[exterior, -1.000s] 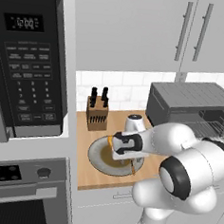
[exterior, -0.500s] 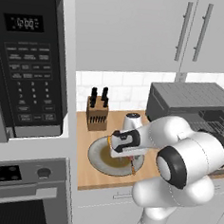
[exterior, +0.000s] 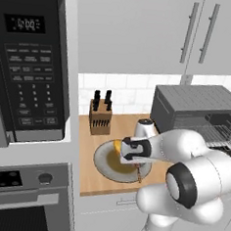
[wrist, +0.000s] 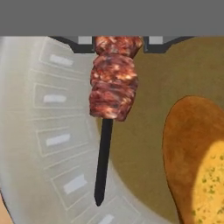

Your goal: Pick up the kebab skewer and baguette bread, and place them inside the toaster oven. Close the toaster oven door and start by setting the timer.

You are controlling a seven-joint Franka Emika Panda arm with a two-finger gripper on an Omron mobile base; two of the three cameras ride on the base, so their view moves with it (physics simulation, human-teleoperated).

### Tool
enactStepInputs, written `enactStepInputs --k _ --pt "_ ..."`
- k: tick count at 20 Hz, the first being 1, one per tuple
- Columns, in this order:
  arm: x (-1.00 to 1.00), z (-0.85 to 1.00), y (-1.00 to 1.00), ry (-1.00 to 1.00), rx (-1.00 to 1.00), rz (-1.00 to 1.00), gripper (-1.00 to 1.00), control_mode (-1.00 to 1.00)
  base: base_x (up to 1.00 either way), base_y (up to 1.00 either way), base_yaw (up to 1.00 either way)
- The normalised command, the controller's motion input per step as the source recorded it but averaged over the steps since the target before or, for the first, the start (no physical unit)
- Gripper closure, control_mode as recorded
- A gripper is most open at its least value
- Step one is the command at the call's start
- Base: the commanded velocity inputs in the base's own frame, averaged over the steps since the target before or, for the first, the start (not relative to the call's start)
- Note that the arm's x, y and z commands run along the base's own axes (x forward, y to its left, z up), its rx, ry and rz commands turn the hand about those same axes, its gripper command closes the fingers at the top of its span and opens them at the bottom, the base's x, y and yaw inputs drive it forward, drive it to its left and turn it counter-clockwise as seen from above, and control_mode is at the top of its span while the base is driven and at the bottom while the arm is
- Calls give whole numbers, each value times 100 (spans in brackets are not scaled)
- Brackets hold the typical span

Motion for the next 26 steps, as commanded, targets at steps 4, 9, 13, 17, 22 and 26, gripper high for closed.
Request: enactStepInputs --k 4,9,13,17,22,26 --pt "-61 63 -49 -15 11 -2 100 -100 0 0 0" --pt "-76 100 -31 -18 15 -5 100 -100 0 0 0" --pt "-83 72 -46 -21 21 -24 100 -100 0 0 0" --pt "-52 68 -29 -17 24 -44 100 -100 0 0 0" --pt "-10 86 -63 -7 23 -46 100 -100 0 0 0" --pt "-2 36 -79 0 15 -40 100 -100 0 0 0"
